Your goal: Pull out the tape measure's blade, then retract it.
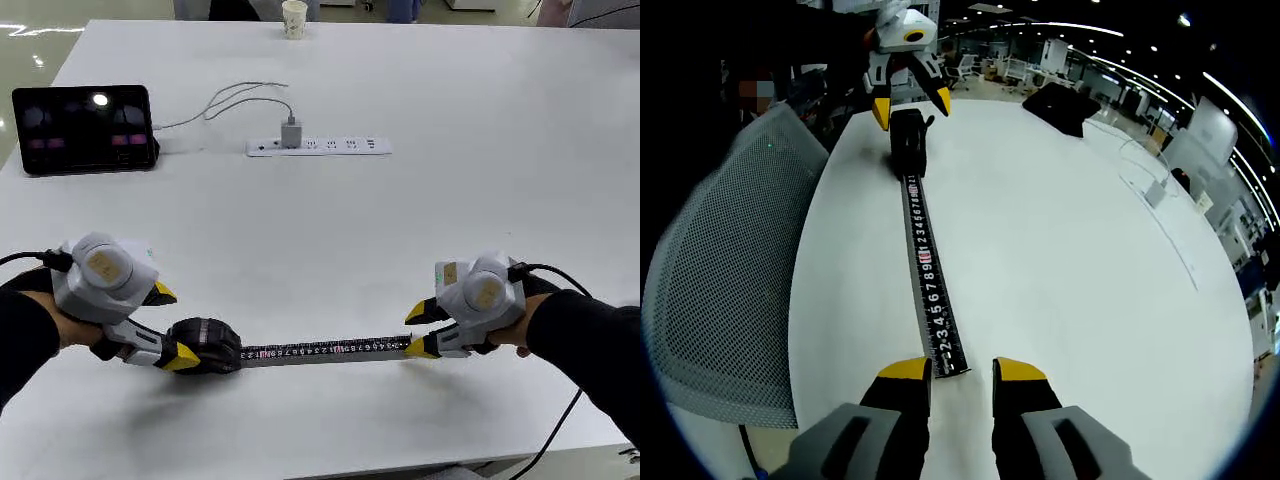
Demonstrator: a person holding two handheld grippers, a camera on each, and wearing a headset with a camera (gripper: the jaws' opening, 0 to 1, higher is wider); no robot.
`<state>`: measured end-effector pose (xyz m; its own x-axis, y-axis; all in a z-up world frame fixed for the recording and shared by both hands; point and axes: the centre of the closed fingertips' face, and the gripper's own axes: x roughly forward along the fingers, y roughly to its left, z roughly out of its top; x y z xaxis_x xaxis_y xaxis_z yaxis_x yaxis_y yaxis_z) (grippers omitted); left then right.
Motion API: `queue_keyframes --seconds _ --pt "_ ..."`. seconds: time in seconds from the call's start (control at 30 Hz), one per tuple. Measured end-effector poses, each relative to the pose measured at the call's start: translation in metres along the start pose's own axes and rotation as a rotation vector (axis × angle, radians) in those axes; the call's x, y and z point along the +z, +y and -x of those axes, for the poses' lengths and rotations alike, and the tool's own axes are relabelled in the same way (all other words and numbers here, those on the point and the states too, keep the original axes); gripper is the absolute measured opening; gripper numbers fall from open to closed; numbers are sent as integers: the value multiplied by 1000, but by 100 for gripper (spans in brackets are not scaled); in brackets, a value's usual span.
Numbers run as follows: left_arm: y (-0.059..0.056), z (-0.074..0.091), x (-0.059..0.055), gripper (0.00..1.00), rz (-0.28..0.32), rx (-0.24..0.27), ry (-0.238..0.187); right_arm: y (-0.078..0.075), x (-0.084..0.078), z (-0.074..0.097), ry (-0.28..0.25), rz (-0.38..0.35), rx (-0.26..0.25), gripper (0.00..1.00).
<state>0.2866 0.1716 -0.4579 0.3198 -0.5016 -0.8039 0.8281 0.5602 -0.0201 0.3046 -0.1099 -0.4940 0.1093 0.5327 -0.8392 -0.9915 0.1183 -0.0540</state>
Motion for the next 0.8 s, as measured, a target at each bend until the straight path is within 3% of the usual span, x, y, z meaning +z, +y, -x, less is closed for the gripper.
queue_keyframes --seconds 0.27,0.4,0.53,0.67,0.8 --pt "5 12 -8 63 80 51 -48 -3 -4 15 -41 -106 -69 27" --pt "7 19 -12 67 164 104 -110 -3 -7 22 -84 -204 -113 31" --pt "6 25 -22 69 229 148 -143 -1 -14 30 -117 -263 -161 35" --pt "2 33 -28 72 279 192 -205 -5 -13 44 -203 -330 -249 43" --pt "1 42 -34 78 320 234 -256 -10 -16 57 -242 -358 -328 46"
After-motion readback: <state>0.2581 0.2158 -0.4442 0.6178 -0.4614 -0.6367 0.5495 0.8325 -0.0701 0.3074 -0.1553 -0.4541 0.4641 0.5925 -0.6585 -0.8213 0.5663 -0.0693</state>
